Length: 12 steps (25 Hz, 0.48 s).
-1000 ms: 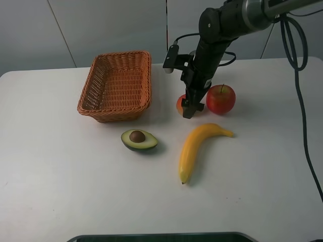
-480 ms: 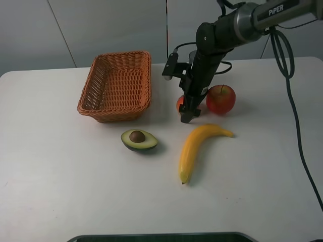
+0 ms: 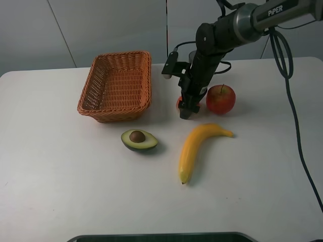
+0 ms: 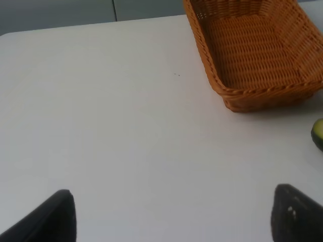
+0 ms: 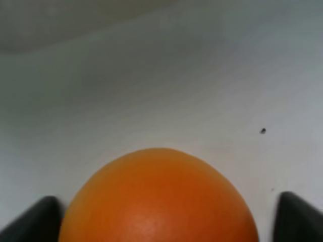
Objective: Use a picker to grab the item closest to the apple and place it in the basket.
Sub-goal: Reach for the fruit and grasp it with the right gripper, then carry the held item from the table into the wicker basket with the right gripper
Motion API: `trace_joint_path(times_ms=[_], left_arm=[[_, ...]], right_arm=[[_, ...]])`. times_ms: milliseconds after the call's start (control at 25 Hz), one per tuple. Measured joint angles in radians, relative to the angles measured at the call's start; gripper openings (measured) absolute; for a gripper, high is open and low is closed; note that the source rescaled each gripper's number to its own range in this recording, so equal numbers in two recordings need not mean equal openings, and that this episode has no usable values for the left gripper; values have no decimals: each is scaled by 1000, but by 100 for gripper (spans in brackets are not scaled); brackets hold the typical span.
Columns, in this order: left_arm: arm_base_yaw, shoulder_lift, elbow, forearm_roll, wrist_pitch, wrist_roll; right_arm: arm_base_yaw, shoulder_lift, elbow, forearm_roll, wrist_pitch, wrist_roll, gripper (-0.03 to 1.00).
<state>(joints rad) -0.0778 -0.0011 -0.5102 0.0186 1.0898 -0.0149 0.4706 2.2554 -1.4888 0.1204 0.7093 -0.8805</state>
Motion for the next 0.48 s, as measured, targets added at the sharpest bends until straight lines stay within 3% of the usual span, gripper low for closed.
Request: trace_joint_path(times_ms=[40,480], left_arm=[[0,0,0,0,0,0],[0,0,0,0,0,0]], right_arm=[[0,0,0,0,2,0,0],[0,0,0,0,8,0,0]])
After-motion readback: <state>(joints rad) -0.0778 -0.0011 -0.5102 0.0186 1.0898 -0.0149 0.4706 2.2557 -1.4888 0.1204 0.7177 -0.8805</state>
